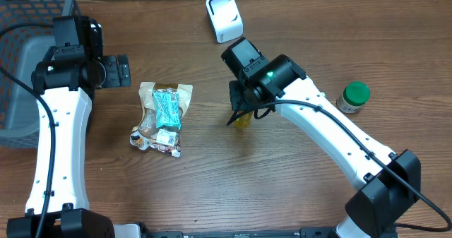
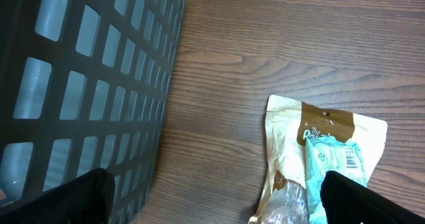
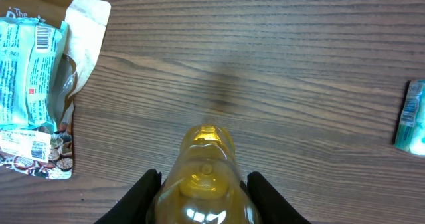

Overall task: Scan the item barcode
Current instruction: 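Carry the yellow bottle up toward the white scanner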

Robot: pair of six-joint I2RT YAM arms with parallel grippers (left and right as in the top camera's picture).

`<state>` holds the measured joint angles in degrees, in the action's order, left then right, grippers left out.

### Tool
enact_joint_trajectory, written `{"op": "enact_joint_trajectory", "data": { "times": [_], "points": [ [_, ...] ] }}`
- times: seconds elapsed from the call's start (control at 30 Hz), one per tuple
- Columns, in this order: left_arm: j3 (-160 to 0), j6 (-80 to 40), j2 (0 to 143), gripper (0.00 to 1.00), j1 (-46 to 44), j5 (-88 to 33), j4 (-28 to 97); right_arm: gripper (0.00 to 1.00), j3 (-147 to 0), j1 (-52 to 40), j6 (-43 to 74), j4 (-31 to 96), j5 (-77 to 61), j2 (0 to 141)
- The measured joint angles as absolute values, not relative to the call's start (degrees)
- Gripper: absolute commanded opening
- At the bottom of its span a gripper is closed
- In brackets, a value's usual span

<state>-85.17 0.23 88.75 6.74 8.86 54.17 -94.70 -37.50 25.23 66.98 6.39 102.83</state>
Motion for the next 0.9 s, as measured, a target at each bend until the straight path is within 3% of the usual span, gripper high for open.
{"op": "enact_joint_trajectory", "data": {
  "times": [0.23, 0.6, 0.9],
  "points": [
    [-85.2, 0.2, 88.8, 1.00, 6.7, 8.9, 54.2, 0.13, -97.0, -37.5, 21.3, 68.4, 6.4, 103.2],
    [-85.2, 0.2, 88.8, 1.00, 6.7, 8.9, 54.2, 0.13, -122.5, -37.5, 9.6, 69.5, 10.5, 103.6],
    [-85.2, 0.2, 88.8, 1.00, 6.7, 8.9, 54.2, 0.14, -123.5, -37.5, 1.1, 64.6, 12.1, 103.5]
  ]
}}
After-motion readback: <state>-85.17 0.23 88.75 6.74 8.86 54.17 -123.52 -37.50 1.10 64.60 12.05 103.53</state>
